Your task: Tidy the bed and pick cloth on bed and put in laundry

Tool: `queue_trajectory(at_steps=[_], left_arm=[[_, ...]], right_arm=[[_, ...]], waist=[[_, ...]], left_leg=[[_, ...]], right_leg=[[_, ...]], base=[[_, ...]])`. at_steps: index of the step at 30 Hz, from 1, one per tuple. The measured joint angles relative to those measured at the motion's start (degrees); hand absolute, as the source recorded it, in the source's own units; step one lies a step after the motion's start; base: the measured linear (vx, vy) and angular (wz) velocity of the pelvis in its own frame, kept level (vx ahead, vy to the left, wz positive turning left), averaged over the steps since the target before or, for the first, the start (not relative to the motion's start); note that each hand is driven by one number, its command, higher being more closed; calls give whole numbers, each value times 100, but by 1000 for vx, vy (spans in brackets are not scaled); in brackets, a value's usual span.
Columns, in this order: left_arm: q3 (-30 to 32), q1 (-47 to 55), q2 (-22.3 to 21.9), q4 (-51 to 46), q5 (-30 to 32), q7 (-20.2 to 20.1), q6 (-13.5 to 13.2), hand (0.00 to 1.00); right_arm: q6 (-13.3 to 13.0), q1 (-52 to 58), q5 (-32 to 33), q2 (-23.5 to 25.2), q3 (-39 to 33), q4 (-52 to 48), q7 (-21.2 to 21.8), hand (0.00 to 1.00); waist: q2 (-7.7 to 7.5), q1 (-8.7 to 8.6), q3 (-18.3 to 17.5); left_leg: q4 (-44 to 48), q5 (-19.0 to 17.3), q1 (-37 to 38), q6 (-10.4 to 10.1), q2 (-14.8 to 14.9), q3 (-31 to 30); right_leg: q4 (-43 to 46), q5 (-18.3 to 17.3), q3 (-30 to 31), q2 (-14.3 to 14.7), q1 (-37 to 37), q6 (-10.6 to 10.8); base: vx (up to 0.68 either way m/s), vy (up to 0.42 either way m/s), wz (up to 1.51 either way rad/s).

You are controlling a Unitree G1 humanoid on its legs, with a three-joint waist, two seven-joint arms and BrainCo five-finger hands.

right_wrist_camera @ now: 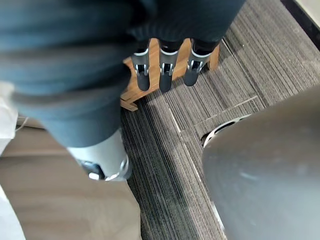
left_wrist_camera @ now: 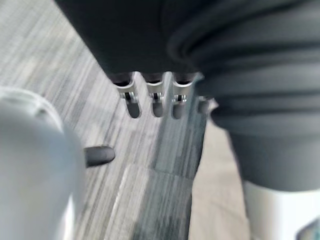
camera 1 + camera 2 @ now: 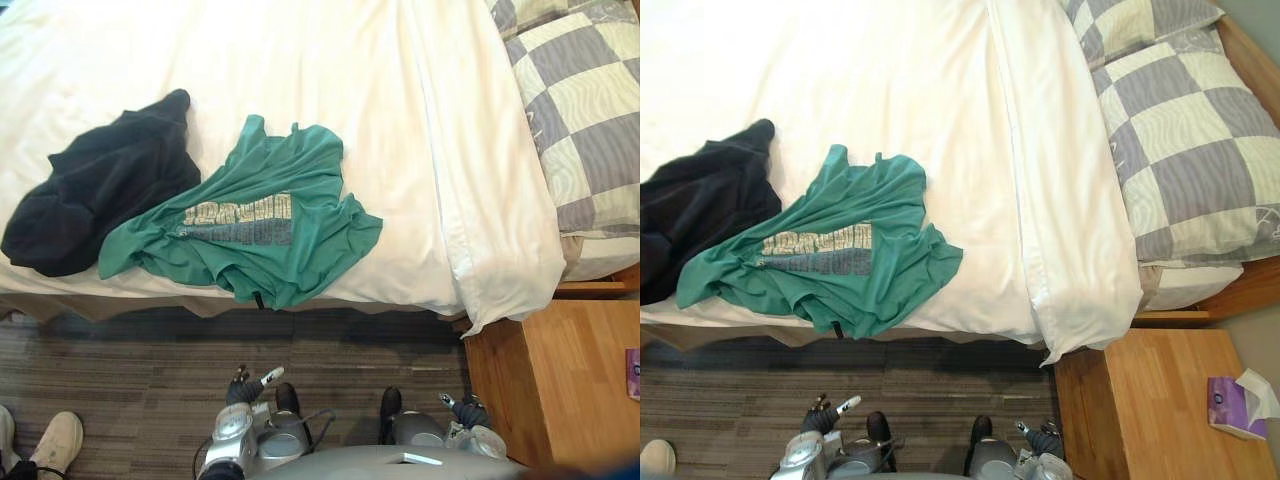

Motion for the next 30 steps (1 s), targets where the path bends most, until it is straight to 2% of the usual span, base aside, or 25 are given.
queue_trajectory(at_steps=[7, 8, 16, 18, 21, 22, 23, 24, 25, 26, 27, 29, 30], left_arm=[[203, 148, -171, 29, 115, -13, 10, 0], [-23, 165, -224, 227, 133, -116, 86, 0], [2, 165, -228, 222, 126, -113, 112, 0], [66, 163, -227, 209, 116, -114, 139, 0], [296, 158, -228, 135, 78, -107, 211, 0], [407, 162, -230, 50, 34, -109, 247, 0], [494, 156, -233, -66, -12, -107, 252, 0], [553, 133, -236, -126, -16, -114, 249, 0], [702, 162, -265, -269, -130, -114, 245, 0], [792, 220, -256, -395, -180, -110, 248, 0], [798, 243, -261, -457, -180, -109, 248, 0], [798, 268, -290, -604, -177, -111, 204, 0], [797, 287, -329, -661, -174, -108, 195, 0]], right_arm=[[105, 8, -137, -65, -85, 145, 17, 0], [217, -11, -138, -80, -305, 370, 40, 0], [225, -11, -140, -79, -307, 366, 60, 0], [240, -13, -140, -77, -309, 355, 97, 0], [287, -5, -141, -69, -336, 235, 116, 0], [310, -6, -138, -66, -402, 215, 124, 0], [326, -10, -141, -62, -506, 173, 129, 0], [346, -6, -143, -15, -552, 138, 132, 0], [394, 7, -145, -36, -658, 114, 123, 0], [415, 92, -145, -60, -666, 103, 124, 0], [421, 159, -145, -68, -655, 75, 127, 0], [432, 392, -142, -71, -636, -34, 132, 0], [419, 464, -120, -68, -631, -44, 130, 0]], waist=[[102, 30, -273], [296, 35, -558], [294, 26, -559], [279, 13, -539], [234, -19, -515], [174, -59, -521], [142, -103, -457], [51, -116, -383], [60, -99, -303], [6, -99, -275], [-18, -117, -263], [-7, -140, -275], [35, -149, -299]], left_leg=[[-452, 158, 416, -6, -73, 64], [-605, 158, 693, 1, -219, -364], [-603, 119, 697, -1, -216, -351], [-502, 13, 668, 3, -210, -351], [653, -544, 65, 16, -42, -404], [1101, -724, -191, 6, 32, -446], [1609, -935, -469, -117, 93, -502], [2089, -1175, -678, -30, 210, -412], [3041, -1449, -956, 173, 692, -243], [3367, -1497, -995, 98, 1141, -216], [3351, -1463, -980, 41, 1325, -205], [2814, -1233, -871, -238, 1937, -187], [2577, -1090, -870, -295, 2090, -188]], right_leg=[[-273, 108, 78, 54, 224, 4], [-602, 189, 42, -6, 626, 67], [-584, 179, 49, -8, 618, 69], [-395, 49, 49, -37, 541, 67], [541, -399, 32, -206, 70, 91], [986, -600, -11, -332, -128, 102], [1365, -785, -60, -452, -310, 97], [1539, -882, -82, -529, -369, 61], [1937, -1047, -73, -586, -526, 27], [2295, -1212, -40, -748, -614, 112], [2437, -1281, -21, -855, -657, 172], [2788, -1466, 71, -1282, -842, 497], [2836, -1481, 56, -1434, -896, 638]], base=[[-35, 7, -9], [0, 0, 0], [0, 0, 0], [0, 0, 0], [20, -7, 12], [40, -4, 30], [20, 15, 36], [-34, 41, 28], [-49, 71, 10], [-36, 88, 5], [-13, 166, 11], [-16, 359, 26], [-32, 555, 42]])
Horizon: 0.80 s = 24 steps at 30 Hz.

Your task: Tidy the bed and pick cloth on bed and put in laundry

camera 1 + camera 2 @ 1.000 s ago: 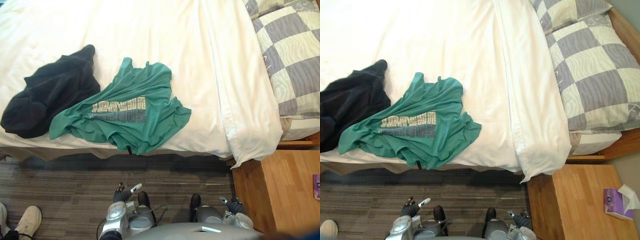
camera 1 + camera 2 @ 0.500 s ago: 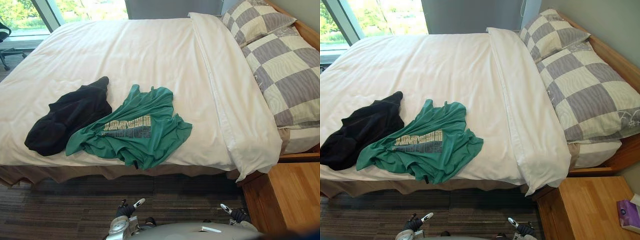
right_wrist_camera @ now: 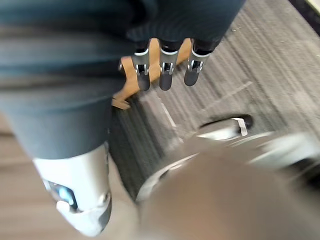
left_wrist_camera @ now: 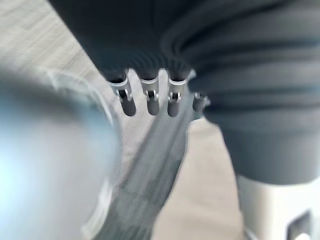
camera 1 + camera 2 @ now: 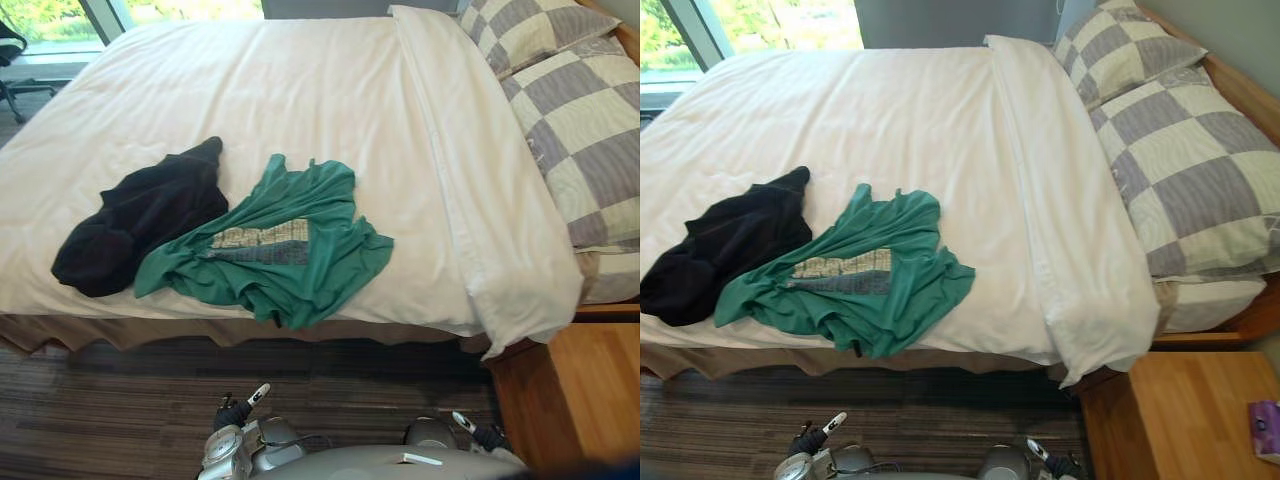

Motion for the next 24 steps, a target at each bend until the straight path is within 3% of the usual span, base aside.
queue_trajectory(at_steps=[1, 2, 3, 4, 5, 6, 7, 8, 9, 11, 14, 16, 18, 21, 22, 24], left_arm=[[-2, 39, -53, -49, 0, 4, -34, 0], [-56, 97, -90, -58, -1, 0, -87, 0], [-54, 109, -76, -63, -5, 3, -107, 0], [-68, 104, 134, -37, 3, 27, -114, 0], [-63, 129, 193, -3, 3, 43, -118, 0], [-59, 152, 236, 131, -14, 39, -156, 0], [-82, 133, 254, 173, 2, 41, -177, 0], [-206, 106, 288, 275, 6, 42, -160, 0], [-335, 60, 304, 345, 6, 48, -155, 0], [-518, 55, 338, 423, 6, 36, -138, 0], [-817, -16, 304, 468, 85, 20, -86, 0], [-882, -99, 299, 595, 243, -2, -37, 0], [-907, -202, 286, 723, 308, -4, 61, 0], [-1047, -326, 103, 746, 474, -13, 57, 0], [-1039, -322, 56, 714, 511, -14, 46, 0], [-1035, -327, 92, 610, 501, -11, 24, 0]], right_arm=[[-16, 32, -12, -15, -11, -35, 2, 0], [-23, 126, -10, -6, -58, -24, -6, 0], [-23, 144, -8, 38, -68, 18, -11, 0], [-16, 183, -13, 195, -89, 119, 2, 0], [-19, 234, -7, 250, -108, 136, 11, 0], [-17, 252, -19, 324, -112, 198, 18, 0], [-18, 229, -25, 319, -110, 224, 18, 0], [-4, 186, -21, 257, -92, 233, 26, 0], [-6, 163, -24, 237, -39, 207, 31, 0], [-6, 145, -25, 176, 30, 201, 37, 0], [1, 8, -260, -17, 480, 208, 34, 0], [-11, -31, -293, -121, 634, 205, 25, 0], [-26, -106, -359, -184, 743, 207, 31, 0], [-33, -359, -598, -415, 894, 225, 38, 0], [-28, -450, -688, -473, 896, 281, 47, 0], [-30, -607, -690, -486, 904, 278, 60, 0]], waist=[[50, -20, -28], [129, -31, -66], [75, -26, -69], [-132, -27, -167], [-204, -42, -266], [-228, -18, -418], [-226, 21, -443], [-217, 34, -447], [-204, 30, -449], [-126, -1, -446], [39, -120, -383], [89, -144, -354], [106, -130, -325], [354, -130, -105], [424, -96, -41], [396, -88, 161]], left_leg=[[-197, 117, 19, -49, 102, -8], [-296, 466, 6, -546, 133, 1], [-148, 697, -58, -784, 69, 1], [91, 383, -148, -719, -261, 56], [162, 302, -232, -739, -359, 47], [270, 119, -369, -643, -520, 100], [245, 72, -367, -547, -563, 202], [137, 39, -326, -341, -604, 398], [-117, 86, -180, -208, -721, 560], [-556, 207, 123, -46, -821, 673], [-1513, 640, 624, 103, -1128, 782], [-1787, 814, 740, 118, -1295, 773], [-2084, 927, 882, 54, -1511, 769], [-2457, 1154, 1021, 77, -1627, 736], [-2366, 1140, 1022, 70, -1619, 702], [-1644, 984, 789, 70, -1561, 489]], right_leg=[[-32, 8, -29, -151, -7, 142], [-211, 102, -104, -322, 103, 262], [-397, 209, -126, -419, 228, 262], [-1109, 818, -220, -691, 585, 289], [-1498, 1297, -280, -737, 731, 284], [-2379, 2763, -346, -709, 883, 48], [-2701, 3396, -372, -702, 922, -80], [-2778, 3891, -550, -699, 830, -528], [-2373, 3428, -808, -581, 648, -719], [-2028, 2793, -1082, -165, 635, -405], [-1327, 1489, -1284, 1070, 543, -588], [-1663, 1134, -1283, 1586, 583, -750], [-2282, 1090, -1169, 1650, 923, -793], [-2588, 1128, -1073, 1706, 1017, -851], [-2570, 1126, -1010, 1676, 1032, -853], [-2423, 1092, -934, 1567, 1039, -868]], base=[[-48, 689, 54], [-26, 667, 50], [41, 723, 44], [84, 575, 29], [87, 743, 19], [38, 621, 1], [81, 899, -17], [102, 681, -27], [163, 682, -28], [124, 344, -16], [108, 256, 9], [26, 56, 1], [17, -16, -11], [-43, -66, -8], [-71, -34, -12], [-75, -30, -11]])
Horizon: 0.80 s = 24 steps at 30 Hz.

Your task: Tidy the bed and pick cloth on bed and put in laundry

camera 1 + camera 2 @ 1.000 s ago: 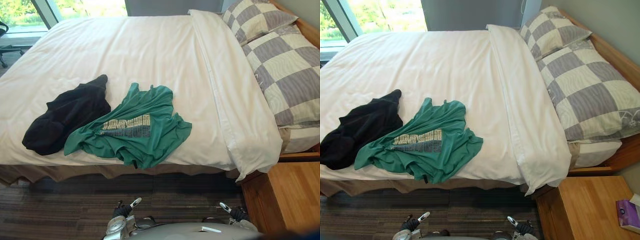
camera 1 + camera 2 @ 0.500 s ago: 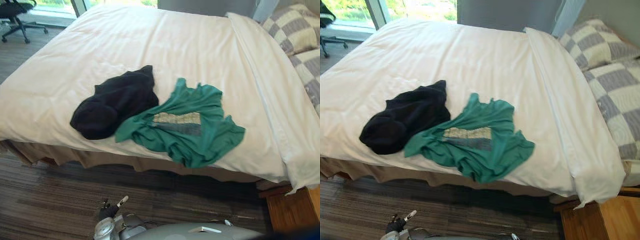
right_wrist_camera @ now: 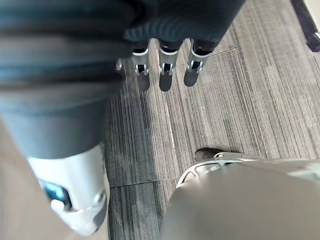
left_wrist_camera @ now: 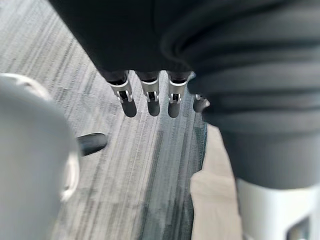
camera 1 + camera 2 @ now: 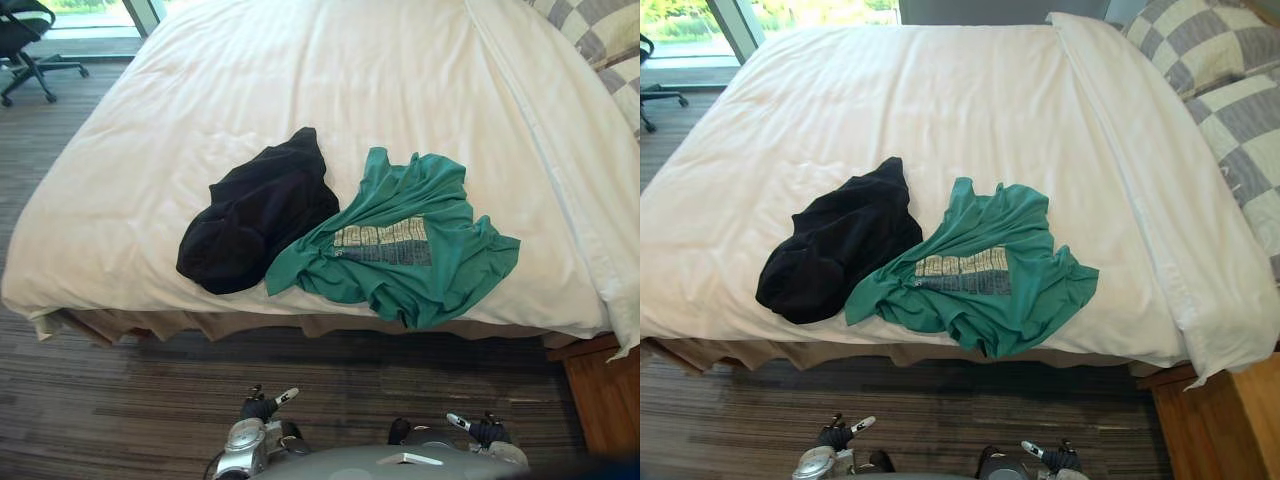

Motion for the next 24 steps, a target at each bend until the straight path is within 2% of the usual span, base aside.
queue_trajectory(at_steps=[2, 4, 5, 6, 7, 9, 10, 11, 12, 13, 14, 15, 16, 17, 18, 19, 20, 21, 23, 24], left_arm=[[-6, -18, 27, -65, -16, 1, -21, 0], [2, 9, 67, -62, -106, 1, -23, 0], [17, 4, 70, -57, -115, 7, -34, 0], [61, 20, 66, -24, -115, 1, -29, 0], [92, 26, 66, -3, -115, 2, -21, 0], [221, 50, 47, -8, -114, 3, -24, 0], [226, 65, 39, -8, -114, 4, -26, 0], [223, 98, -9, -5, -115, 5, -31, 0], [229, 125, -42, -4, -126, 5, -44, 0], [223, 142, -17, -4, -132, 7, -85, 0], [216, 194, 121, -5, -129, 13, -122, 0], [213, 195, 174, 4, -127, 13, -133, 0], [160, 156, 218, 53, -133, 5, -135, 0], [43, 150, 257, 67, -134, 0, -135, 0], [-29, 151, 231, 62, -150, 2, -135, 0], [-95, 161, 236, 49, -204, 2, -129, 0], [-119, 177, 276, 50, -218, 4, -118, 0], [-193, 162, 339, 50, -219, 2, -105, 0], [-330, 101, 387, 52, -213, -3, -87, 0], [-498, 50, 390, 62, -208, -7, -86, 0]], right_arm=[[-2, -96, 0, -116, 55, -4, 2, 0], [14, -75, 1, -125, 24, 4, -5, 0], [22, -52, 1, -72, -80, 5, -10, 0], [30, -27, 4, -71, -124, 5, -14, 0], [31, 9, 8, -71, -152, 5, -22, 0], [33, 195, 60, -58, -298, 2, -43, 0], [32, 249, 65, -68, -307, 3, -50, 0], [11, 386, 144, -98, -335, -2, -79, 0], [7, 395, 183, -127, -334, 5, -83, 0], [22, 398, 233, -49, -327, 92, -79, 0], [16, 430, 240, 172, -330, 121, -71, 0], [11, 454, 214, 236, -356, 119, -62, 0], [19, 440, 174, 276, -331, 143, -19, 0], [25, 379, 125, 235, -308, 146, 12, 0], [34, 375, 87, 191, -284, 146, 15, 0], [55, 334, -3, 89, -130, 127, 21, 0], [55, 300, -9, 60, 19, 111, 20, 0], [53, 253, -12, 13, 184, 107, 24, 0], [36, 165, -6, 4, 317, 26, 21, 0], [-7, 163, 2, 11, 426, -121, 22, 0]], waist=[[39, 19, 171], [-9, 134, 202], [-45, 157, 221], [-12, 113, 212], [-8, 77, 209], [-49, -23, 198], [-34, -28, 185], [59, -35, 130], [117, -23, 96], [-9, -16, 4], [-178, -36, -159], [-327, -29, -250], [-343, 27, -275], [-255, 94, -274], [-183, 134, -251], [-148, 153, -231], [-132, 125, -225], [-104, 108, -210], [-90, 62, -199], [-117, 22, -189]], left_leg=[[794, -115, -325, 17, 85, -187], [938, -153, -390, 33, 88, -190], [958, -310, -440, 50, 75, -260], [967, -541, -432, 94, 164, -377], [951, -603, -430, 81, 242, -425], [647, -623, -438, 61, 462, -635], [540, -605, -435, 33, 472, -678], [408, -590, -440, 9, 532, -789], [395, -448, -471, -222, 562, -771], [493, -455, -525, -349, 281, -719], [519, -502, -623, -296, 34, -649], [607, -576, -691, -264, -51, -633], [779, -711, -794, -206, -87, -621], [750, -723, -765, -160, -62, -527], [677, -684, -714, -89, -26, -427], [520, -604, -585, 69, 0, -292], [402, -589, -478, 119, 30, -286], [188, -579, -299, 145, 82, -283], [-12, -526, -143, 191, 107, -279], [-132, -454, -50, 184, -36, -301]], right_leg=[[199, -65, 62, -145, -60, 61], [318, -89, 180, -279, -186, 88], [385, -149, 243, -343, -265, 85], [493, -206, 272, -389, -312, 144], [542, -230, 277, -435, -319, 185], [707, -304, 262, -794, -301, 524], [707, -290, 259, -877, -314, 627], [673, -238, 278, -1007, -327, 858], [624, -186, 298, -1068, -314, 987], [321, -37, 364, -1301, -181, 1170], [-117, 350, 419, -1438, -93, 1088], [-258, 597, 417, -1509, -60, 1127], [-410, 1062, 428, -1535, -82, 1013], [-378, 1501, 352, -1496, -205, 603], [-337, 1724, 178, -1462, -271, 294], [-107, 1857, -384, -1437, -384, 20], [159, 1658, -711, -1313, -460, 87], [551, 1121, -802, -929, -544, 174], [676, 453, -524, -253, -637, 112], [385, 238, -401, -12, -533, 69]], base=[[-122, 27, -11], [-151, 118, -21], [-115, 132, -15], [-96, 151, -6], [-58, 178, 14], [-29, 279, 27], [-16, 380, 17], [-3, 343, 4], [15, 423, 7], [113, 412, 14], [141, 393, 14], [200, 443, 1], [159, 413, -16], [147, 404, -24], [106, 308, -39], [85, 208, -32], [149, 210, -31], [126, 103, -11], [90, 27, 4], [62, -40, 10]])
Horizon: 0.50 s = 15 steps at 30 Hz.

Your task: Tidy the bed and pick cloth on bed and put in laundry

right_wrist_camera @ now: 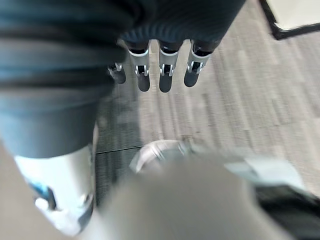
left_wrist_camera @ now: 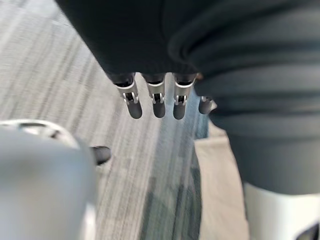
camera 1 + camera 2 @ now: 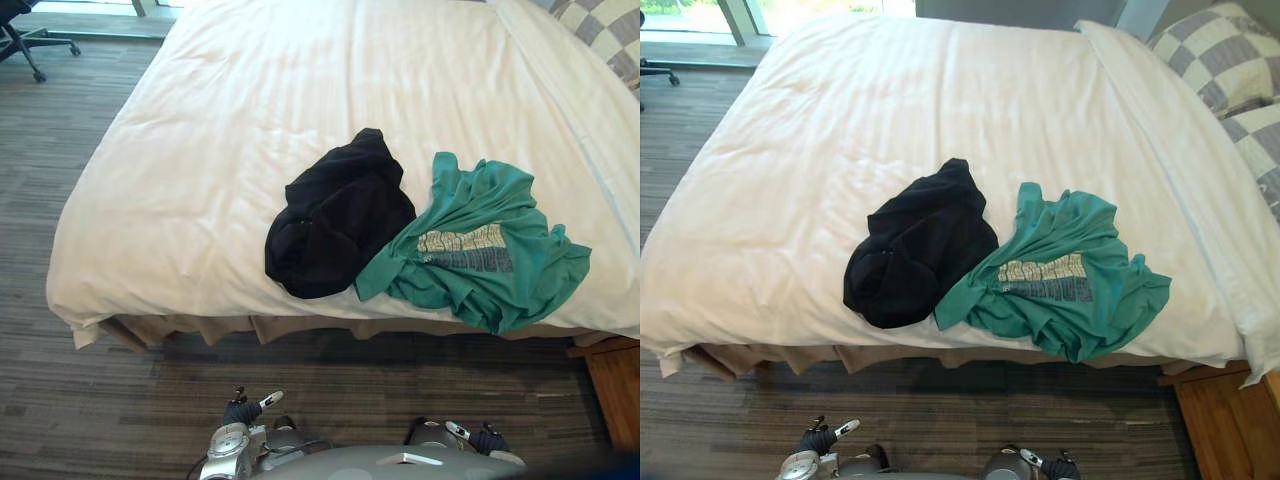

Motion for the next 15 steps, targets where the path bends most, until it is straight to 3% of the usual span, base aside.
queue_trajectory(at_steps=[2, 3, 7, 9, 15], left_arm=[[-11, -60, -45, 44, 3, -34, 5, 0], [-11, -118, -95, 56, 4, -70, 12, 0], [1, -123, -132, 115, 0, -76, 64, 0], [50, -96, -164, 160, 0, -76, 75, 0], [397, -41, -154, 166, -27, -60, 88, 0]], right_arm=[[-57, -130, -1, 3, 27, -67, 2, 0], [-113, -221, 1, 19, 65, -109, 2, 0], [-166, -337, -14, 128, 275, -125, 53, 0], [-161, -395, -16, 136, 322, 29, 60, 0], [-98, -437, -5, 250, 101, 139, 37, 0]], waist=[[9, -44, 20], [88, -47, 104], [157, -44, 171], [131, -24, 163], [-37, -19, 133]], left_leg=[[-168, 51, 110, -56, -123, 9], [-302, 162, 196, -74, -142, 40], [-706, 480, 441, -118, -112, 129], [-907, 509, 549, -132, -87, 130], [-1038, 509, 639, -135, -202, 130]], right_leg=[[-228, -83, 328, 21, 152, 69], [-237, -79, 390, 50, 153, 64], [-257, -68, 431, 176, 190, 45], [-415, 10, 501, 290, 229, -68], [-997, 392, 591, 299, 460, -23]], base=[[30, -40, -5], [-15, -26, -18], [-17, -86, -12], [-20, -46, -17], [-49, 48, -8]])
